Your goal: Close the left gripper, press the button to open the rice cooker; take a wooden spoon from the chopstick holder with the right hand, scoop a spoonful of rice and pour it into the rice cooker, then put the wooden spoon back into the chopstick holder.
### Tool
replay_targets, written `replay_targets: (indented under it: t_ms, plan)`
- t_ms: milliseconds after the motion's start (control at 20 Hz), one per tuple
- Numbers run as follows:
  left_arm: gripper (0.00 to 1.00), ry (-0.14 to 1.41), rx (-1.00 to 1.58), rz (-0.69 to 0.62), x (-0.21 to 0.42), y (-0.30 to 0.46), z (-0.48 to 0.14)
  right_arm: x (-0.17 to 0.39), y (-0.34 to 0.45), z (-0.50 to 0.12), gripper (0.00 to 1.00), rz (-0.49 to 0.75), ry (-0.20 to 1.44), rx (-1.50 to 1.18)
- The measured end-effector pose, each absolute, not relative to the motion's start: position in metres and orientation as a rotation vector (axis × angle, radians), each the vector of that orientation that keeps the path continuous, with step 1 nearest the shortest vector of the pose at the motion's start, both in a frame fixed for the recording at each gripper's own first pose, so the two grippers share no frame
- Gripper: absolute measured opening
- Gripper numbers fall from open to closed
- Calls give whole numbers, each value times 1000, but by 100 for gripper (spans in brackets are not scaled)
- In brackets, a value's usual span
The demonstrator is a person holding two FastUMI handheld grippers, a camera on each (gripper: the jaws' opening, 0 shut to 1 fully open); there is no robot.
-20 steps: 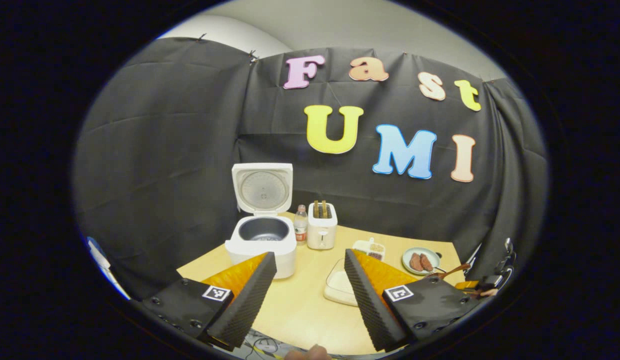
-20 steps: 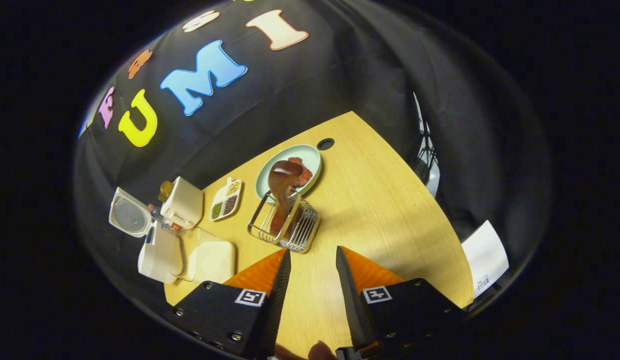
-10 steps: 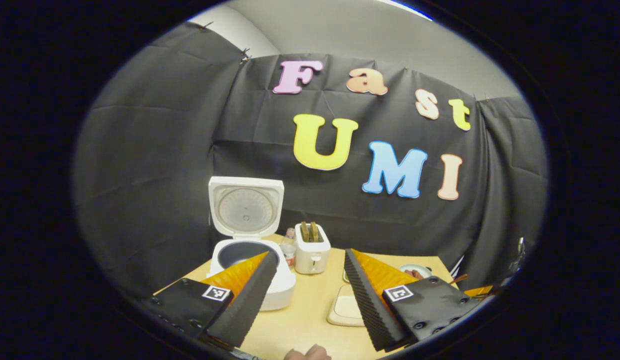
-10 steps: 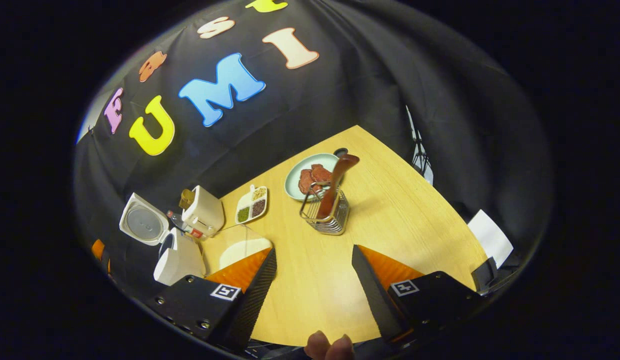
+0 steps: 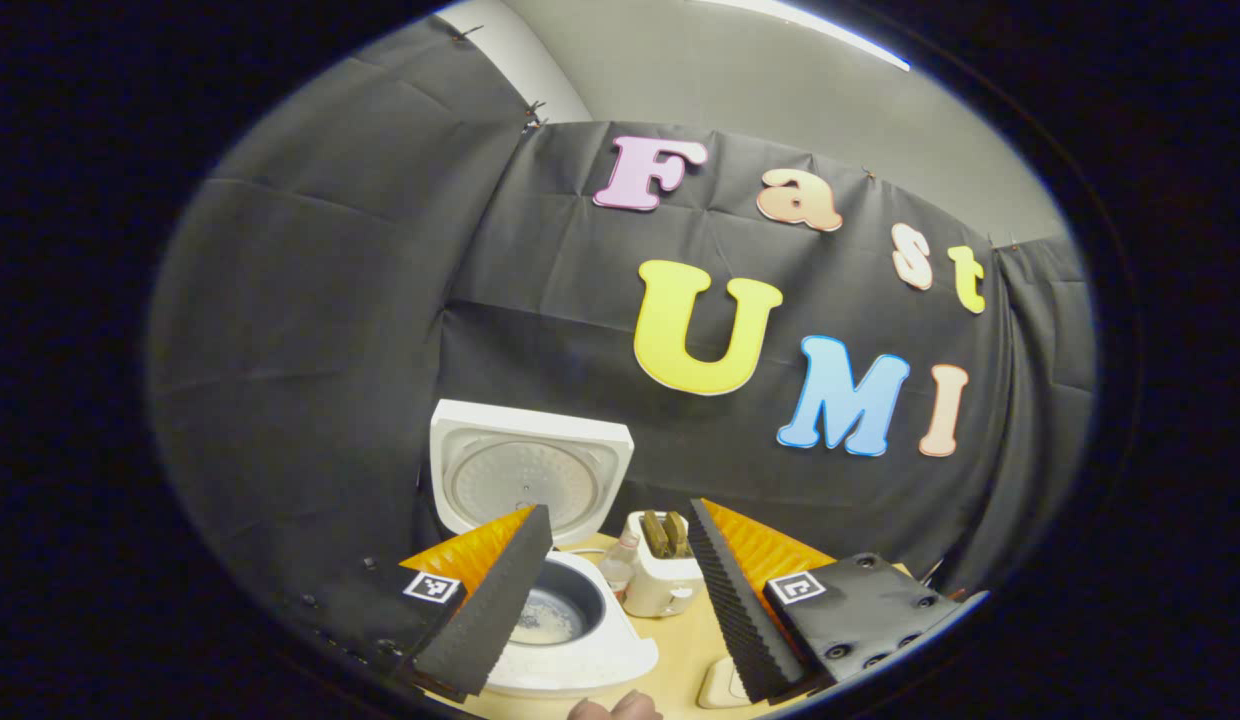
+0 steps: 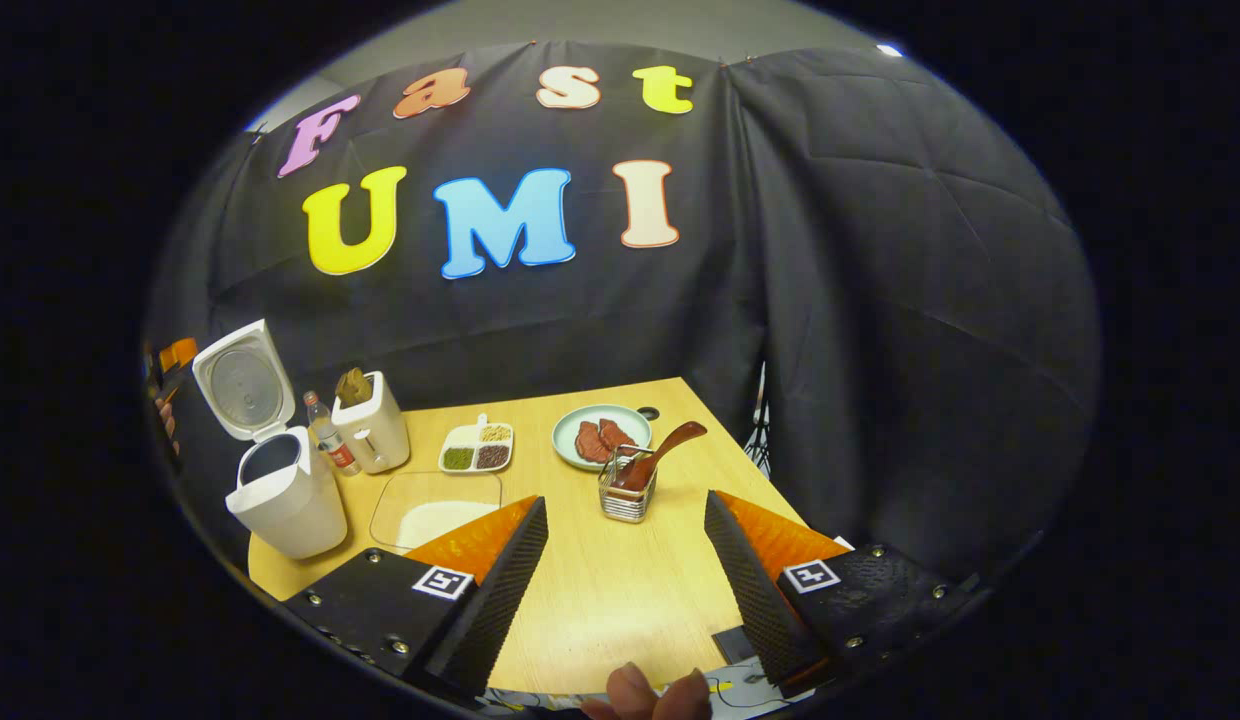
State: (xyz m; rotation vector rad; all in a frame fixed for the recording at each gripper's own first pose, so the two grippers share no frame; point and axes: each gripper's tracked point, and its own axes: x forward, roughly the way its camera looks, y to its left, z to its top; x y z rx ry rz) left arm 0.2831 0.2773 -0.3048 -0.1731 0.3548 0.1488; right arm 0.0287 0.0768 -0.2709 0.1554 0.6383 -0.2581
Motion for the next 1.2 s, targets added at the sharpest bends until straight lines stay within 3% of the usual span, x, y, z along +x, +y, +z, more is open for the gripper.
replay_targets:
  t_ms: [50,100,150,550,700,750,800,850,900,1000,1100,1200]
  plan:
    - [92,334,-152,166,297,288,-302,28,83,-266,97,-246,639,151]
    - [100,302,-137,181,314,298,-296,29,88,-262,97,-237,631,142]
    - [91,278,-129,197,331,306,-291,27,91,-264,96,-233,640,124]
    - [91,335,-154,359,462,382,-336,9,92,-273,97,-233,727,59]
    - [91,353,-144,364,499,398,-358,4,92,-279,97,-230,755,67]
    - [91,384,-139,355,507,400,-373,1,92,-281,97,-225,766,57]
    - [100,426,-133,354,513,400,-387,0,91,-282,97,-223,775,48]
    - [100,426,-52,371,519,407,-388,-1,93,-285,97,-216,782,45]
    - [92,462,-1,383,518,408,-400,-1,95,-287,97,-209,791,45]
    - [95,459,72,381,518,411,-401,-3,99,-292,97,-197,812,53]
    - [91,472,45,375,514,403,-398,-3,104,-296,97,-182,824,77]
    - [100,450,59,362,513,402,-397,-2,108,-301,97,-166,835,82]
